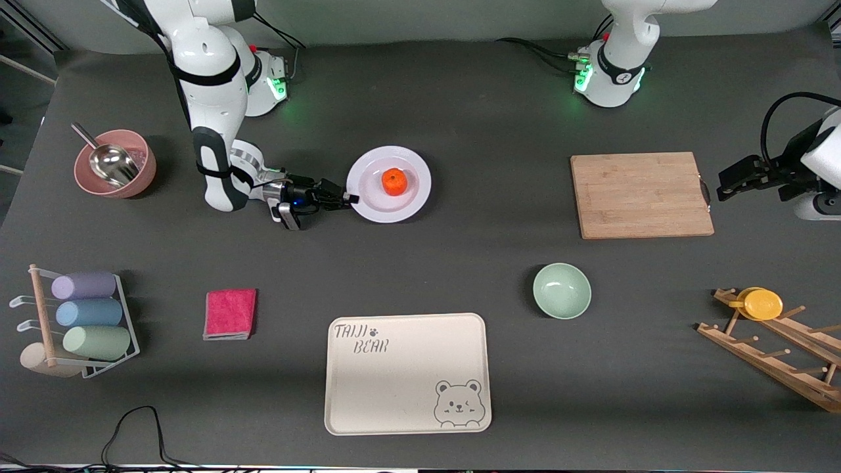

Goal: Place orange and plate with both arms
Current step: 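Grasp the rim of the white plate with the right gripper, then slide the plate onto the cream bear tray with the right gripper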

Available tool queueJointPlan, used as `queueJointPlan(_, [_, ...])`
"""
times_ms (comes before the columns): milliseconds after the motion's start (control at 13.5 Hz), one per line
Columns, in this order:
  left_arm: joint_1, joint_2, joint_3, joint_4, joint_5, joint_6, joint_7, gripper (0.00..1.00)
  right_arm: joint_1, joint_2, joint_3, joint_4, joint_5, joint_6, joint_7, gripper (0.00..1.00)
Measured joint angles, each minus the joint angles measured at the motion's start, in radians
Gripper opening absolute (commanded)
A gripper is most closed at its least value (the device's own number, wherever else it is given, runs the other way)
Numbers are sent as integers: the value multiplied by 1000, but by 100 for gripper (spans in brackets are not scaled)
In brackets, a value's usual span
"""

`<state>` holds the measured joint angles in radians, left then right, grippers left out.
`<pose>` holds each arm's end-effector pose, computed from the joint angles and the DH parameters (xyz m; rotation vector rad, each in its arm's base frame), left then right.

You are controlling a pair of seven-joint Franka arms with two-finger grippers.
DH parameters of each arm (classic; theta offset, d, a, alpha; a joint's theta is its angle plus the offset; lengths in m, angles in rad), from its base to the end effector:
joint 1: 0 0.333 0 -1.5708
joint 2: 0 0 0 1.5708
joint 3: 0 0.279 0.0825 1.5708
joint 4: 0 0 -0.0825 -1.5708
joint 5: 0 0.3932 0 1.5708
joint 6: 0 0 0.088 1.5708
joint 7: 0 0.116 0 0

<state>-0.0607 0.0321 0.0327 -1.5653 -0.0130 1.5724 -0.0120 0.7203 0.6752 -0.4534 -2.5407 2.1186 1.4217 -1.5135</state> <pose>0.5715 -0.0178 0.5631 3.1298 -0.0248 -0.0395 0.3360 0.1531 0.0261 -1.6712 0.1035 -0.1952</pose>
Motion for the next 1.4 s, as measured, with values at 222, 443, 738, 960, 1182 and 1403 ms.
queueJointPlan(222, [0,0,0,0,1,0,11,100,-1,1,-1,0,1,-7,1,0])
queueJointPlan(443, [0,0,0,0,6,0,16,100,-4,1,-2,2,4,-11,26,0])
queueJointPlan(738, [0,0,0,0,7,0,17,100,-6,-5,-6,13,27,-13,141,0])
queueJointPlan(960, [0,0,0,0,7,0,17,100,-5,18,5,106,46,3,264,0])
queueJointPlan(1182, [0,0,0,0,8,0,17,100,-5,45,8,242,55,81,389,0])
queueJointPlan(1403, [0,0,0,0,8,0,17,100,-5,45,8,344,56,155,489,0])
